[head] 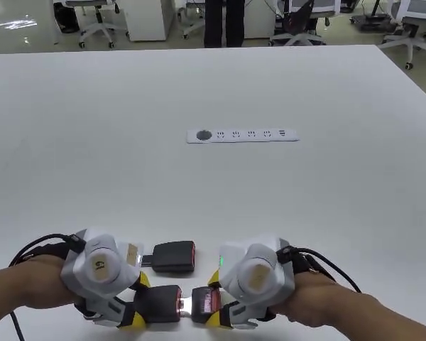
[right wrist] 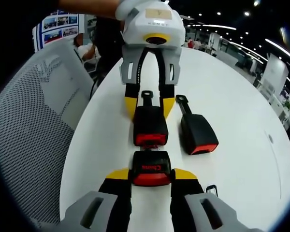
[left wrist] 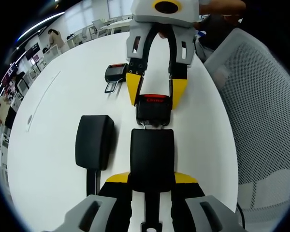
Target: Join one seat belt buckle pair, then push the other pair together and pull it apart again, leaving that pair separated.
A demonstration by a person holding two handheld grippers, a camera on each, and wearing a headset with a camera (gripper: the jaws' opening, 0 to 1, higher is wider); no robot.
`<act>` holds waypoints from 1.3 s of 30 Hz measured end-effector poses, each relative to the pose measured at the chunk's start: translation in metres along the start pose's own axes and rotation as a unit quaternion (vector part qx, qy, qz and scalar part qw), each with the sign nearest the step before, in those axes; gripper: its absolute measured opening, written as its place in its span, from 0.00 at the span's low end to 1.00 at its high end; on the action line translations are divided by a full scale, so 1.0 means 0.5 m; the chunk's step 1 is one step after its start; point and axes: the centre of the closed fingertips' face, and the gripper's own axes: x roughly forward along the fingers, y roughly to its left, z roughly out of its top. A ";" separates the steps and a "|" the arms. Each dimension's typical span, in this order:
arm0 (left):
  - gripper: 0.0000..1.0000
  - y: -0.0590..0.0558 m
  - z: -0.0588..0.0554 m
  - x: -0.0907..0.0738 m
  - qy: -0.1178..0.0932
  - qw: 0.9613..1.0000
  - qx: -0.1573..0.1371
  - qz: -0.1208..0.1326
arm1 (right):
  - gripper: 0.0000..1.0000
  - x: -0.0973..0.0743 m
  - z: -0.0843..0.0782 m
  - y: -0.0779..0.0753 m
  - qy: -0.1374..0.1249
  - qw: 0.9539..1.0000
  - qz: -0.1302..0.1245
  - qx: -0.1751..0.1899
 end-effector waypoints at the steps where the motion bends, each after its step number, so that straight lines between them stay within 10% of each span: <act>1: 0.31 0.000 0.000 0.000 0.003 1.000 0.001 0.000 | 0.25 0.004 0.006 0.002 0.002 1.000 -0.001 0.001; 39: 0.32 0.006 -0.009 -0.001 0.009 1.000 0.000 -0.003 | 0.27 -0.005 -0.001 0.000 -0.004 1.000 -0.005 0.005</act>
